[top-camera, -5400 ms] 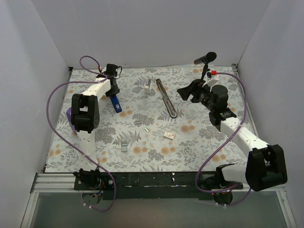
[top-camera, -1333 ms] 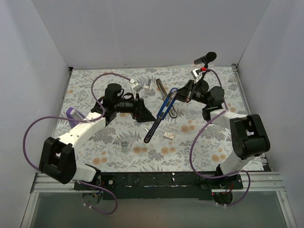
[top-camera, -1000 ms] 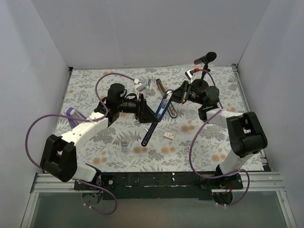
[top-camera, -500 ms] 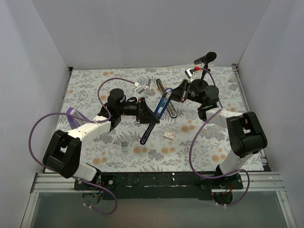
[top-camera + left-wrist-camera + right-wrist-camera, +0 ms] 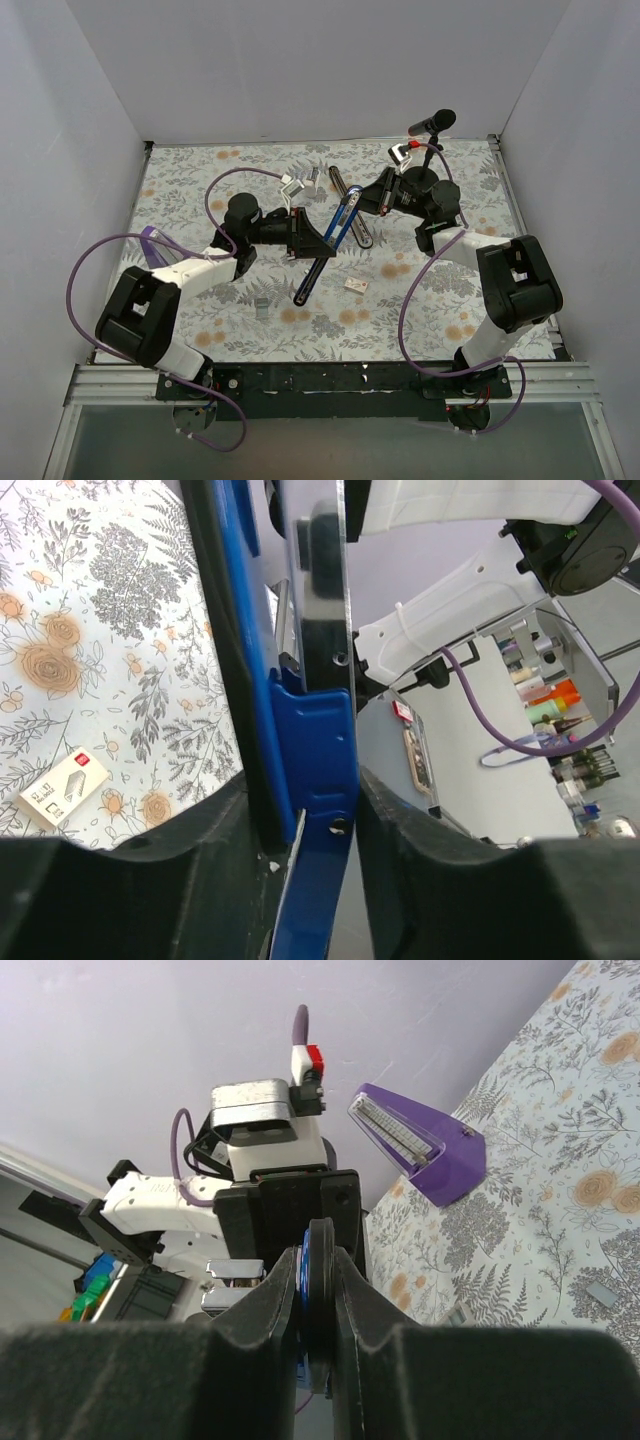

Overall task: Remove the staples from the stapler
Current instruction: Unload the staple at the center of the board.

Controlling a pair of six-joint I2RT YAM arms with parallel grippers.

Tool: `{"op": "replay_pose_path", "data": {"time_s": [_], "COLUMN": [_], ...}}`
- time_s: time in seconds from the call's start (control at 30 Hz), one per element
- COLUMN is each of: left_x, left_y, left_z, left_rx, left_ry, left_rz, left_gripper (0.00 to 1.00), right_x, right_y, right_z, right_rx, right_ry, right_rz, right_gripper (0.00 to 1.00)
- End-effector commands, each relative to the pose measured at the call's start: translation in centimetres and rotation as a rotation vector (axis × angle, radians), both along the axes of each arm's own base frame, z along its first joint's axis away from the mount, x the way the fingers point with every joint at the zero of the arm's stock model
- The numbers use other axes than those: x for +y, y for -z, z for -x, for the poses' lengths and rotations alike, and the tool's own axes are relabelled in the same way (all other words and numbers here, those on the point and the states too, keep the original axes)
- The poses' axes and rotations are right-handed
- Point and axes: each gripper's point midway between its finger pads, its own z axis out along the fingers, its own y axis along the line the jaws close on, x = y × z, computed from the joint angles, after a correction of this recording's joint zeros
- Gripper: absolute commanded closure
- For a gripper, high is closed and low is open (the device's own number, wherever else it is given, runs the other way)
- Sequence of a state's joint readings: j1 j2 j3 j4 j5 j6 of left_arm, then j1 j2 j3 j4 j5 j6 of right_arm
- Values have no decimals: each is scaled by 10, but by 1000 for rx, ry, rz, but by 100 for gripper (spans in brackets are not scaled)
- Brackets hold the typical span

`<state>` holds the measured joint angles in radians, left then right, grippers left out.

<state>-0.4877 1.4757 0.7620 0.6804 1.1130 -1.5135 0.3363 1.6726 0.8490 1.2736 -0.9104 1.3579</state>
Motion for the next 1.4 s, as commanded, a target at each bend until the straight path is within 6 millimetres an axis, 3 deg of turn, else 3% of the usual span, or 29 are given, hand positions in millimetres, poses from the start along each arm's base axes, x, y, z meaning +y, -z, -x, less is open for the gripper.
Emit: {"op": "replay_pose_path", "data": {"time_s": [0.0,0.03,0.07,0.17,0.2,0.27,0.3,0.33,0.4,0.47,0.5,0.67,0.87,1.17,1.27,1.37], "left_x": [-2,-3,-2,-3,-2,-2,0,1,9,15,22,43,57,35,34,35], "left_y": [-14,-14,-15,-15,-8,-10,-1,-3,10,12,25,40,26,29,32,28], "left_z": [2,3,2,-1,-4,-18,-22,-28,-45,-61,-66,-63,-66,-70,-73,-74], "left_rx": [-38,-38,-40,-47,-8,-52,-5,-35,21,-15,20,7,-34,184,190,182], "left_ry": [28,29,26,11,-2,-72,-106,-132,-235,-301,-350,-425,-522,-439,-445,-450], "left_rz": [36,34,33,18,-15,-37,-79,-89,-165,-235,-309,-430,-432,-385,-381,-356], "left_gripper": [68,79,83,100,100,100,100,100,100,100,100,100,100,100,100,100], "right_x": [-5,-5,-5,-5,-5,-8,-11,-14,-22,-29,-32,-54,-59,-47,-48,-53], "right_y": [-57,-56,-55,-52,-49,-39,-35,-33,-25,-16,-8,14,13,2,0,-2], "right_z": [12,12,11,7,4,-3,-8,-10,-15,-20,-20,-29,-29,-2,-3,-10], "right_rx": [-242,-239,-233,-219,-214,-186,-160,-157,-125,-89,-66,-1,-19,-107,-108,-90], "right_ry": [27,26,28,35,46,71,93,109,143,162,166,231,203,-32,-34,-2], "right_rz": [-116,-115,-113,-103,-92,-69,-60,-56,-49,-31,-20,-1,-20,-25,-24,-42], "right_gripper": [99,99,99,84,71,57,40,31,20,17,15,12,12,19,27,24]}}
